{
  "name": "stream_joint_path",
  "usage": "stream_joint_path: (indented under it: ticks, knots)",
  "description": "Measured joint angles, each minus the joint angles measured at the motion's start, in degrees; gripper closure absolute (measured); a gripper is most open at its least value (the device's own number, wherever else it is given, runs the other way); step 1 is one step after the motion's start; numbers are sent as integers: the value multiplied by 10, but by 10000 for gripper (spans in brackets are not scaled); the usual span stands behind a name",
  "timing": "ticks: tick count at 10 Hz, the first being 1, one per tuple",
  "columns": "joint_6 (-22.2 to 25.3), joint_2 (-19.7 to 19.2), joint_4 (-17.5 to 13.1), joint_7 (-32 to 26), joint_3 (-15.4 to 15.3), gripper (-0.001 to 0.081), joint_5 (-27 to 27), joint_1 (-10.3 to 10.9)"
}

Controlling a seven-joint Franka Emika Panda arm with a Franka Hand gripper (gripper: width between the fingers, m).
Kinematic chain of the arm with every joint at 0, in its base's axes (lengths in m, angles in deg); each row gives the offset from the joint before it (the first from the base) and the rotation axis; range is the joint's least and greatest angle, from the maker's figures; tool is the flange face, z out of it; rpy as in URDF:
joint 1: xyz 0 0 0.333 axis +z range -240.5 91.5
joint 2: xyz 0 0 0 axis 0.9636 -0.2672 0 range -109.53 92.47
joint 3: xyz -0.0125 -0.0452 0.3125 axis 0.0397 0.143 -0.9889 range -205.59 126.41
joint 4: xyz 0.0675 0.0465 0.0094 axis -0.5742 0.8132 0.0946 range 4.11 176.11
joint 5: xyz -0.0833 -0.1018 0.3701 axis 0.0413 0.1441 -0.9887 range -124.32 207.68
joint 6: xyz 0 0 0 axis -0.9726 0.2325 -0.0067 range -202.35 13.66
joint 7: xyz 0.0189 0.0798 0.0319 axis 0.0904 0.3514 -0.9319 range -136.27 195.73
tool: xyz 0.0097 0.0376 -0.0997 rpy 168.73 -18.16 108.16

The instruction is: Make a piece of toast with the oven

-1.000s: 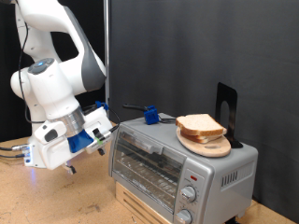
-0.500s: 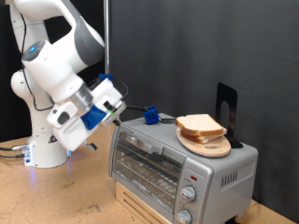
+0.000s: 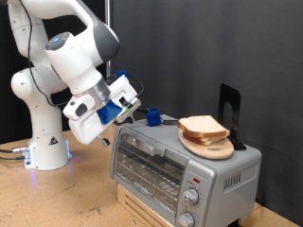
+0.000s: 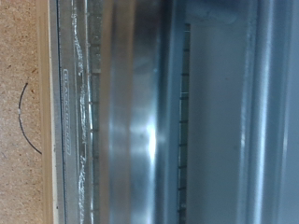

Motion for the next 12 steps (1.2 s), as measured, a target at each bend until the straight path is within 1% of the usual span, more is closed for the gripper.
stream_joint_path:
  ticks: [3, 5, 7, 9, 12]
  knots:
    - [-21, -12, 12, 19, -2, 3, 29, -8]
    - [-38, -19, 15, 21, -1, 3, 33, -17]
    - [-58, -35, 13, 20, 4, 3, 33, -26]
    - [-58, -44, 8, 9, 14, 3, 35, -33]
    - [-63, -56, 8, -18, 31, 3, 59, -47]
